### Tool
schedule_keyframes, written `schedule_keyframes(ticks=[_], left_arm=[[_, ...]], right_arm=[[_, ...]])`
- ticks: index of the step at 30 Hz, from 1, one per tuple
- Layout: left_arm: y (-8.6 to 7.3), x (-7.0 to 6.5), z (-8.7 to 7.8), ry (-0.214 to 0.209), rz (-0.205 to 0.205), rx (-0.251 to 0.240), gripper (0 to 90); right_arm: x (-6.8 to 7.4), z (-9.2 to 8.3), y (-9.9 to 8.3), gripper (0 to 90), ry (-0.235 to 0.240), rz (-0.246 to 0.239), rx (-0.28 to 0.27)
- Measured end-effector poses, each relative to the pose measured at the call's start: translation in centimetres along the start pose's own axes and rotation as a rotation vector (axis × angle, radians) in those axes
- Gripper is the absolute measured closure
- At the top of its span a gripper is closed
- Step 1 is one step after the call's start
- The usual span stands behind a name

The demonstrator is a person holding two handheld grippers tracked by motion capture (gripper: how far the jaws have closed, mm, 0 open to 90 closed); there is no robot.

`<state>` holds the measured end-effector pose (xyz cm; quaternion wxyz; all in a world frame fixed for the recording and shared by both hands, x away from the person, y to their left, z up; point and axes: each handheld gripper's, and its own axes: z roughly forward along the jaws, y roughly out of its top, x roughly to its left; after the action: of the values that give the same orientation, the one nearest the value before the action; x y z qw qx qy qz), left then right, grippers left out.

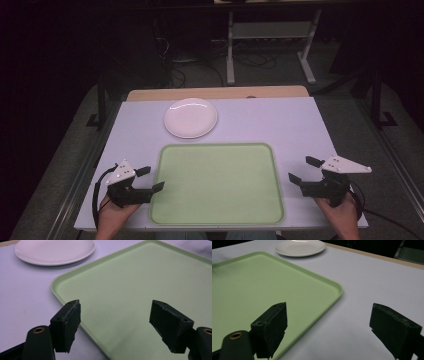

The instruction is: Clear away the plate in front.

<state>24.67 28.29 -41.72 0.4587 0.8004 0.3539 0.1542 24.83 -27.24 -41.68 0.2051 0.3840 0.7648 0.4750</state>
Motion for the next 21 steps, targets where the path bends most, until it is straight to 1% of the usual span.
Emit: schedule_keyframes(ticks=[5, 6, 9, 12, 13, 14, 17, 21], left_arm=[[0.0, 0.0, -0.1, -0.014, -0.013, -0.007, 25.5], [0.1, 0.1, -0.1, -0.021, -0.023, -0.007, 25.5], [0.2, 0.0, 0.0, -0.033, -0.032, -0.006, 26.1], [0.3, 0.1, 0.0, -0.050, -0.052, -0.012, 26.7], [0.3, 0.1, 0.0, -0.050, -0.052, -0.012, 26.8], [0.5, 0.2, 0.0, -0.058, -0.073, -0.020, 27.1], [0.9, 0.5, 0.0, -0.073, -0.093, -0.040, 27.9], [1.3, 0.5, 0.2, -0.072, -0.108, -0.048, 27.8]], right_arm=[[0.0, 0.0, 0.0, 13.6, -0.002, 0.001, -0.001], [0.0, -0.1, 0.0, 13.6, -0.001, 0.001, -0.003], [0.0, -0.1, 0.0, 13.6, -0.001, 0.003, -0.008], [0.0, -0.2, 0.0, 13.6, 0.000, 0.003, -0.009], [0.0, -0.2, 0.0, 13.6, 0.001, 0.001, -0.008], [0.0, -0.2, 0.0, 13.6, 0.002, 0.000, -0.008], [0.1, -0.3, 0.1, 13.6, 0.001, -0.001, -0.013], [0.1, -0.3, 0.1, 13.6, -0.001, -0.001, -0.014]])
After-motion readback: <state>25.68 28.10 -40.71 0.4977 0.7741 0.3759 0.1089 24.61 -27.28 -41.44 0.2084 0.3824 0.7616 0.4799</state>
